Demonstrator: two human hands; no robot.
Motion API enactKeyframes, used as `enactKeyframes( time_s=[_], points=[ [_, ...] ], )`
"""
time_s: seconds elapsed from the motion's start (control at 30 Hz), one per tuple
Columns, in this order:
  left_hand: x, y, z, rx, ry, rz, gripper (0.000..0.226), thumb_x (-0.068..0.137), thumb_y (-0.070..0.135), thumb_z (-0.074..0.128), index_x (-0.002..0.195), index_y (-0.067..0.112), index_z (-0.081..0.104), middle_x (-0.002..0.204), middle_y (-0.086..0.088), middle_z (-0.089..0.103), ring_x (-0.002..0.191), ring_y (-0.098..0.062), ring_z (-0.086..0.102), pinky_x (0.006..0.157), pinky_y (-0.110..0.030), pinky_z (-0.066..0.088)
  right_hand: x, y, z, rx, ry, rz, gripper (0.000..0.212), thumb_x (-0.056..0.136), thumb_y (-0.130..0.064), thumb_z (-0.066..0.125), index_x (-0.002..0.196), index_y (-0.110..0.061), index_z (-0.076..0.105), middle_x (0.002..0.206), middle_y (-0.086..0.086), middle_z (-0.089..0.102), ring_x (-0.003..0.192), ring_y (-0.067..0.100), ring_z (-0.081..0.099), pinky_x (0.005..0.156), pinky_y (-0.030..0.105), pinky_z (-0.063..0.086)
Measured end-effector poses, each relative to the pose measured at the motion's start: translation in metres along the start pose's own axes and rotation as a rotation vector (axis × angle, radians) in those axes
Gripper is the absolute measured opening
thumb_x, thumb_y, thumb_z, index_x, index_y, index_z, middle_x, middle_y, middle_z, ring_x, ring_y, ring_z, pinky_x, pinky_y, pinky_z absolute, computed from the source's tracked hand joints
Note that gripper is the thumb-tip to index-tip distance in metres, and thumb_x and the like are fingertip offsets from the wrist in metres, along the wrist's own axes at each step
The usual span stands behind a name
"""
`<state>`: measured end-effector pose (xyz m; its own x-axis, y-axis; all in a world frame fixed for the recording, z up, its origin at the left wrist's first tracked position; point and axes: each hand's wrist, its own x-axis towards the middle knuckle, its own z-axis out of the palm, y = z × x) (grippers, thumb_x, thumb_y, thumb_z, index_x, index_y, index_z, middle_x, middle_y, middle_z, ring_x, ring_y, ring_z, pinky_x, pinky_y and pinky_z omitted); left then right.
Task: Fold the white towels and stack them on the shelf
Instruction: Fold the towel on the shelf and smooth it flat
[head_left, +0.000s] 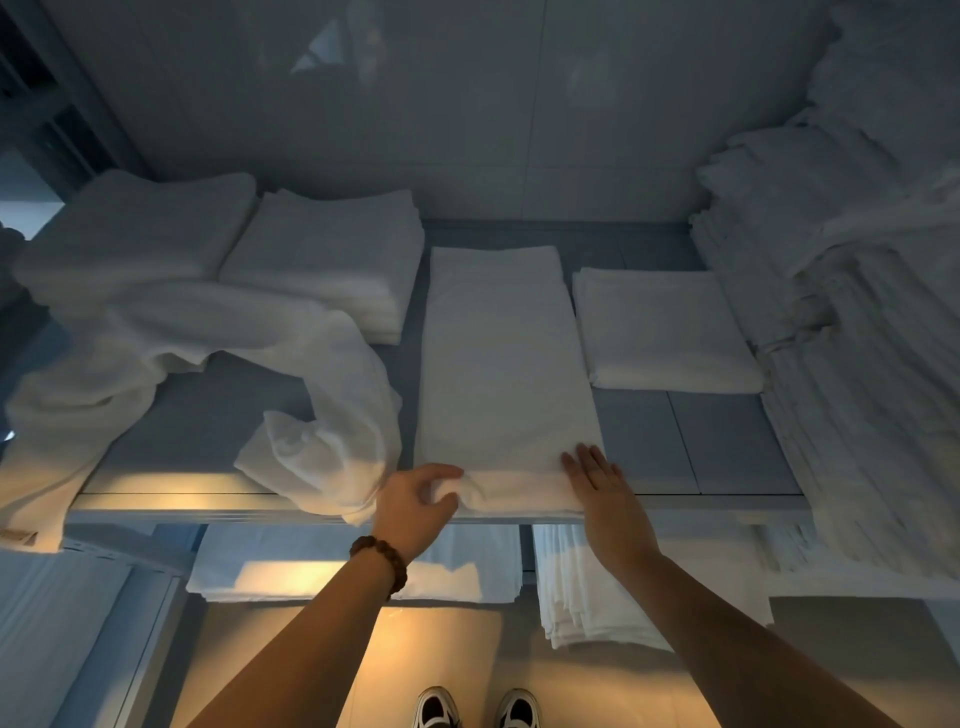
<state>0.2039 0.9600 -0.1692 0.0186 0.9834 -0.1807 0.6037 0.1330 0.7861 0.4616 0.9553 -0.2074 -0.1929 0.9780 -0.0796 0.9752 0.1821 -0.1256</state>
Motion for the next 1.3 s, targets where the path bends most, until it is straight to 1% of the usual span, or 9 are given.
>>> enactKeyframes(
  time_s=[0.1, 0.43, 0.53, 0.67, 0.83, 0.93, 1.03, 1.2, 1.3],
  points=[
    [0.001, 0.0, -0.007, -0.337, -0.079, -0.041, 0.033, 0.088, 0.003, 0.057, 0.1, 0.033, 0.065, 0.109, 0.008, 0.064, 0.102, -0.007, 0.058, 0.081, -0.01, 0.044, -0.001, 0.001, 0.002, 0.007, 0.002, -0.007, 0.08, 0.089, 0.009, 0.038, 0.149, -0.018, -0.005, 0.159, 0.005, -0.007, 0.146, 0.02, -0.009, 0.115, 0.031, -0.009],
    [-0.001, -0.001, -0.01, -0.238, 0.02, 0.042, 0.039, 0.083, 0.001, 0.063, 0.094, 0.038, 0.062, 0.103, 0.02, 0.059, 0.059, 0.0, 0.049, 0.06, -0.009, 0.046, -0.002, 0.0, 0.002, -0.012, 0.004, -0.019, 0.076, 0.089, 0.01, 0.036, 0.149, -0.016, -0.003, 0.159, 0.008, -0.005, 0.146, 0.023, -0.007, 0.115, 0.032, -0.007],
    [-0.001, -0.001, -0.008, -0.12, 0.089, 0.019, 0.035, 0.084, -0.001, 0.059, 0.093, 0.032, 0.063, 0.101, 0.007, 0.058, 0.073, 0.0, 0.05, 0.067, -0.005, 0.041, -0.002, 0.0, 0.002, -0.022, -0.011, -0.011, 0.077, 0.089, 0.009, 0.037, 0.149, -0.016, -0.004, 0.159, 0.008, -0.007, 0.146, 0.024, -0.008, 0.115, 0.032, -0.008],
    [-0.009, 0.001, -0.004, 0.056, 0.265, -0.099, 0.022, 0.087, 0.0, 0.053, 0.093, 0.017, 0.065, 0.106, -0.005, 0.05, 0.073, -0.006, 0.049, 0.078, -0.016, 0.047, -0.003, 0.002, 0.002, -0.053, -0.078, -0.017, 0.079, 0.09, 0.004, 0.04, 0.148, -0.016, -0.011, 0.158, 0.009, -0.012, 0.146, 0.025, -0.012, 0.115, 0.034, -0.007],
    [0.002, 0.025, 0.018, 0.367, 0.261, 0.269, 0.025, 0.083, 0.004, 0.056, 0.103, 0.012, 0.067, 0.117, -0.01, 0.056, 0.103, -0.025, 0.055, 0.093, -0.029, 0.042, -0.003, 0.001, -0.013, -0.037, -0.064, -0.052, 0.062, 0.09, -0.037, 0.03, 0.148, -0.018, 0.021, 0.158, 0.008, 0.015, 0.146, 0.024, 0.008, 0.119, 0.043, 0.003],
    [0.029, 0.035, 0.043, 0.596, 0.013, 0.303, 0.044, 0.096, 0.023, 0.039, 0.14, 0.02, 0.04, 0.155, -0.007, 0.022, 0.143, -0.026, 0.016, 0.115, -0.037, 0.015, 0.019, -0.011, -0.019, 0.006, 0.064, -0.054, 0.053, 0.096, -0.037, 0.025, 0.145, -0.018, 0.033, 0.154, 0.008, 0.027, 0.145, 0.025, 0.019, 0.119, 0.045, 0.009],
    [0.049, 0.026, 0.066, 0.687, -0.153, 0.264, 0.052, 0.1, 0.042, 0.017, 0.149, 0.031, 0.004, 0.158, 0.002, -0.01, 0.143, -0.02, -0.017, 0.114, -0.038, -0.011, 0.044, -0.028, -0.011, 0.016, -0.01, -0.06, 0.051, 0.101, -0.037, 0.022, 0.149, -0.024, 0.015, 0.159, 0.004, 0.006, 0.147, 0.023, -0.001, 0.118, 0.043, -0.001],
    [0.049, -0.018, 0.066, 0.855, -0.095, 0.281, 0.057, 0.09, 0.057, -0.004, 0.142, 0.038, -0.019, 0.154, 0.005, -0.02, 0.139, -0.019, -0.025, 0.113, -0.041, -0.014, 0.047, -0.019, 0.006, -0.067, -0.088, -0.033, 0.059, 0.097, -0.052, 0.009, 0.144, -0.031, -0.019, 0.154, -0.004, -0.024, 0.143, 0.02, -0.022, 0.118, 0.045, -0.01],
    [0.045, -0.026, 0.058, 0.864, -0.079, 0.27, 0.06, 0.085, 0.058, -0.015, 0.141, 0.037, -0.022, 0.155, 0.004, -0.018, 0.14, -0.02, -0.022, 0.113, -0.041, -0.014, 0.03, -0.001, 0.009, -0.085, -0.075, 0.044, 0.06, 0.096, -0.053, 0.005, 0.141, -0.029, -0.027, 0.153, 0.0, -0.025, 0.142, 0.022, -0.022, 0.118, 0.044, -0.007]
  ],
)
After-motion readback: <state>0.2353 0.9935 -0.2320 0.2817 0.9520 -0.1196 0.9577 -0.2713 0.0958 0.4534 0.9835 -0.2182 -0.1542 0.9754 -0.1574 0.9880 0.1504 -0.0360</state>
